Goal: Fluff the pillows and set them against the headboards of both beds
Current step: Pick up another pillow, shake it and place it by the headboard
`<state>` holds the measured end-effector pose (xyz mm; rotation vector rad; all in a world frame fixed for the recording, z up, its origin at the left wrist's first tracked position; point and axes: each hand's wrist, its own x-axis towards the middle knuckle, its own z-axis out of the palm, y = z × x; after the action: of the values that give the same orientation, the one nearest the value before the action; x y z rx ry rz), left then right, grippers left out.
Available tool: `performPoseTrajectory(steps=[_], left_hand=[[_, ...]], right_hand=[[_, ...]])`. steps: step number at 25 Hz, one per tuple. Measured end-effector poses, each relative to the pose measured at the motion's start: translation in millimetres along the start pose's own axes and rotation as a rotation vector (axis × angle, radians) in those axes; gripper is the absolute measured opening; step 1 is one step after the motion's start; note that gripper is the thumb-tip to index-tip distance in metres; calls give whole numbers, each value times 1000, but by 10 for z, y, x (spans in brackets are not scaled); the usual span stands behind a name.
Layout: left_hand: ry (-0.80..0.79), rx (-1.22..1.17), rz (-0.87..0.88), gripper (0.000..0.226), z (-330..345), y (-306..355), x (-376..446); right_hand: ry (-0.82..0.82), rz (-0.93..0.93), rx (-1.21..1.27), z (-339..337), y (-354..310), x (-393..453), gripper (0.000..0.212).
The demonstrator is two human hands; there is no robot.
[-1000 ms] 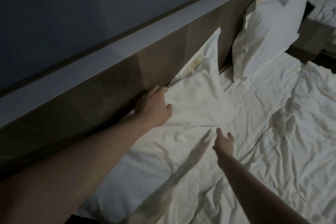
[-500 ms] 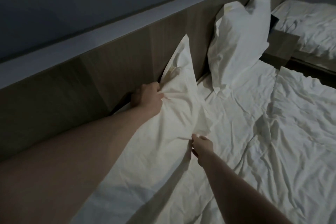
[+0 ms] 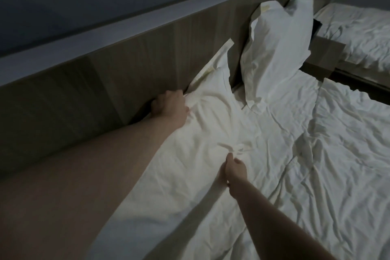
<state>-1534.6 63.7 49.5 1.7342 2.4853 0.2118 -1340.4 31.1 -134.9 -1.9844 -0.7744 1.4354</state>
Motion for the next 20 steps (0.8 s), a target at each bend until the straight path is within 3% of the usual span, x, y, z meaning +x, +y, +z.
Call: performPoseTrajectory(steps=[2, 4, 9, 15, 18, 20], left_hand=[[-10, 60, 17, 35, 70, -77, -129], [16, 54, 10, 28, 54, -169, -119], [183, -215, -12, 22, -126, -245, 40], [-43, -57, -49, 46, 4, -323, -185], [-142, 24, -117, 59, -127, -651, -500], [-205, 160, -103, 53, -244, -844, -677]], right_hand=[[-69, 172, -34, -21, 289, -98, 88], [-163, 267, -1, 12, 428, -246, 84], [-107, 147, 220, 259, 340, -447, 78], [-222, 306, 8, 278, 670, -702, 83], [-264, 312, -20, 218, 784, -864, 63], [-276, 295, -47, 226, 830, -973, 45]])
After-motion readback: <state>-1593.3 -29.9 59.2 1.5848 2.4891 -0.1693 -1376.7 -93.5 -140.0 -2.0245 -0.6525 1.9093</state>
